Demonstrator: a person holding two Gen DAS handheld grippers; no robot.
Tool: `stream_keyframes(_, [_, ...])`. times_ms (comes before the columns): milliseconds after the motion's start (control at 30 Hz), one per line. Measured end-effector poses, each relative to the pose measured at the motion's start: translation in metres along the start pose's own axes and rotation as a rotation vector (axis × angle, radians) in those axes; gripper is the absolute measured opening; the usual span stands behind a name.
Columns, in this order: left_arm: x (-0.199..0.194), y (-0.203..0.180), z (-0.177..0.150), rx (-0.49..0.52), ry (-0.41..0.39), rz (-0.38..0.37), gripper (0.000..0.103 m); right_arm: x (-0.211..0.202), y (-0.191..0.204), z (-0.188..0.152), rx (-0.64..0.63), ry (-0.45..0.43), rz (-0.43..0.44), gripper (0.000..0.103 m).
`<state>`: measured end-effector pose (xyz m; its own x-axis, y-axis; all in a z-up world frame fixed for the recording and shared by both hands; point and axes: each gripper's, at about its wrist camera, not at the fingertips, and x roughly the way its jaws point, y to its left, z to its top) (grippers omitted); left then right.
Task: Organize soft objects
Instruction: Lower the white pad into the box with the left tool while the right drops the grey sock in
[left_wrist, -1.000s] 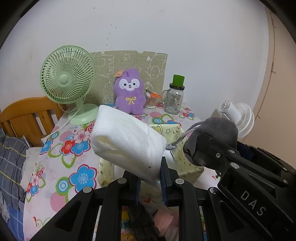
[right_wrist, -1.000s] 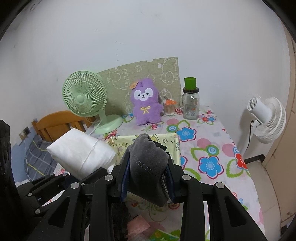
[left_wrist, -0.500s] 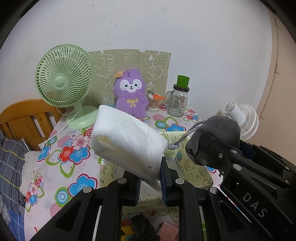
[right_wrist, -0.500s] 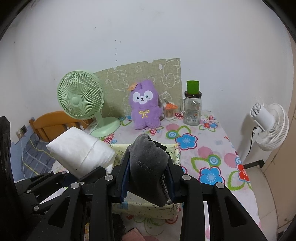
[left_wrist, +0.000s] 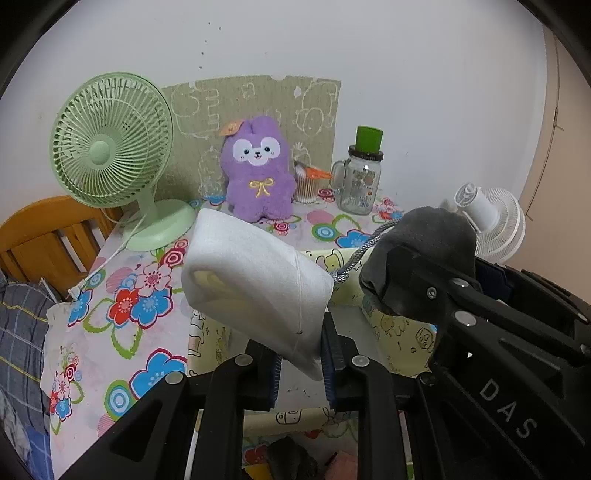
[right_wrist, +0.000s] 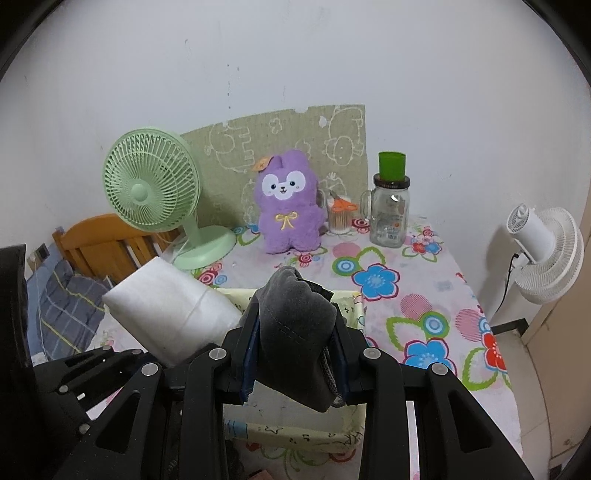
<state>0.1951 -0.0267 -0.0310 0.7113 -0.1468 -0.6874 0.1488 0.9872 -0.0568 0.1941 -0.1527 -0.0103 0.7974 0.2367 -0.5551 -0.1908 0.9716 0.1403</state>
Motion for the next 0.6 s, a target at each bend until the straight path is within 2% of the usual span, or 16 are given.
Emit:
stream_keyframes(67, [0.004,0.001,0.0,-0.003,0.007,0.019,0.018,0.005,0.0,0.0,0.003,0.011,0.001,0.037])
stream_keyframes(200, [0.017,0.004,-0.001,-0.013,0.048,0.019,0.03,0.014,-0.002,0.0,0.01,0.027,0.0,0.037])
stream_keyframes(300, [0.023,0.005,-0.002,-0.013,0.069,0.063,0.037,0.023,-0.005,-0.001,0.014,0.044,-0.007,0.037])
stream_keyframes(467, [0.033,0.008,-0.003,-0.013,0.108,0.053,0.043,0.042,-0.013,-0.001,0.051,0.096,0.012,0.037])
stream_keyframes(600, [0.039,0.01,-0.004,-0.014,0.13,0.06,0.058,0.056,-0.016,-0.003,0.057,0.134,-0.002,0.041])
